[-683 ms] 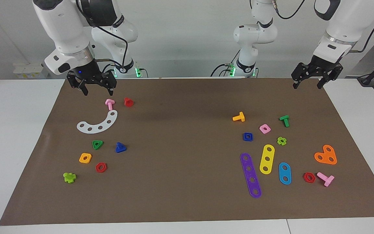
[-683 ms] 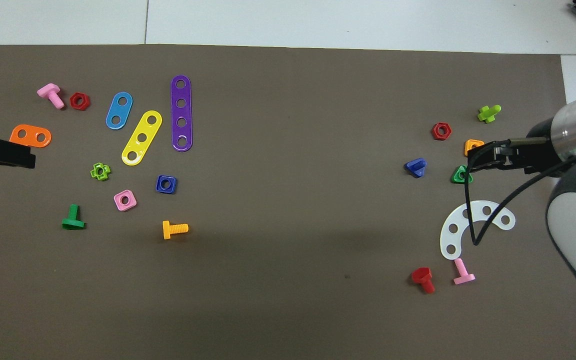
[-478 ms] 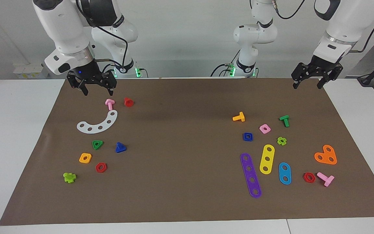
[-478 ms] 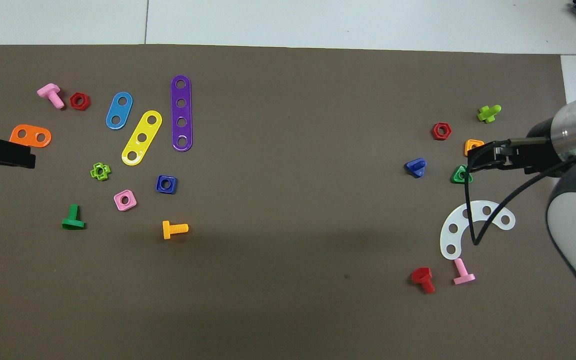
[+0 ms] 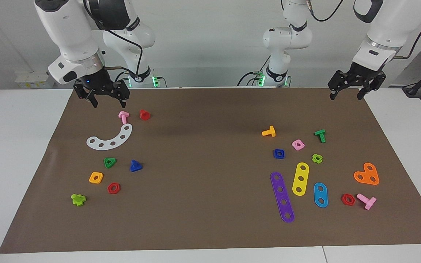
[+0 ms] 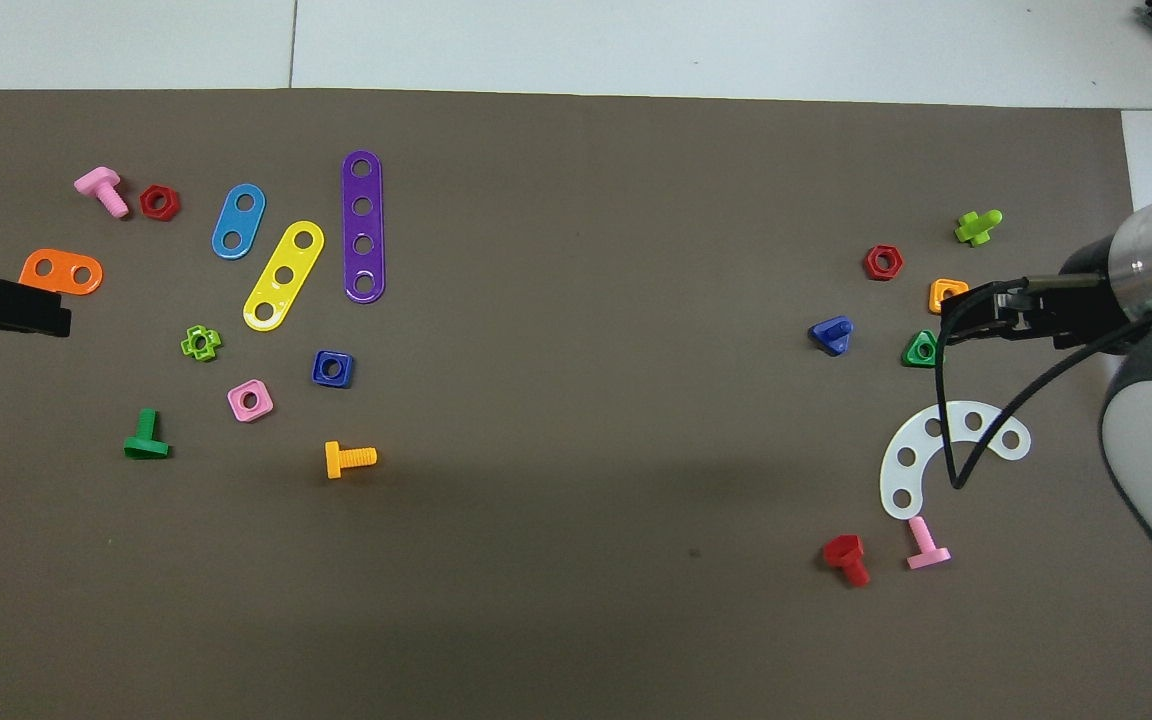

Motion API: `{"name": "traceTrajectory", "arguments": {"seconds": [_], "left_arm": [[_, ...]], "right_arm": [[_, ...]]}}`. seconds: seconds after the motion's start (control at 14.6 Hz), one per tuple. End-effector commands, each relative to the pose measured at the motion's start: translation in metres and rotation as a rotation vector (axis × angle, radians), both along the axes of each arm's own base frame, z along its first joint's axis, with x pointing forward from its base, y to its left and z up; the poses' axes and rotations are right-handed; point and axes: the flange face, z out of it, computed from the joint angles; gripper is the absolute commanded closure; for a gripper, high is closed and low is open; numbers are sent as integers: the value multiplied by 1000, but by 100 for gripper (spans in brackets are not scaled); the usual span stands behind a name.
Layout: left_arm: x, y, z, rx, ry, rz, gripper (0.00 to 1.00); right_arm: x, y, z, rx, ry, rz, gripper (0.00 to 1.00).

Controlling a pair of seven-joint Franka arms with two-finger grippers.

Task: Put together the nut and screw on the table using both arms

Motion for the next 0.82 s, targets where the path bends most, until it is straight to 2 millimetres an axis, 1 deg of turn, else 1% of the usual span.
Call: {"name": "traceTrajectory", "arguments": {"seconds": [0.0, 0.07, 0.41, 0.61, 0.75], "left_arm": [[-8, 4, 1, 21, -7, 9, 0], [-8, 3, 1, 21, -7, 8, 0], [-8, 3, 1, 21, -7, 8, 0], [-8, 4, 1, 21, -7, 9, 0], [-8, 3, 1, 21, -7, 8, 0]], "right_arm": [[2, 2, -3, 21, -42, 14, 4], [7, 3, -9, 22, -48, 14, 4], [41, 4, -56, 23, -59, 11, 4], [63, 2, -94, 7, -53, 13, 4], [75, 4, -117, 1, -58, 21, 4]]}}
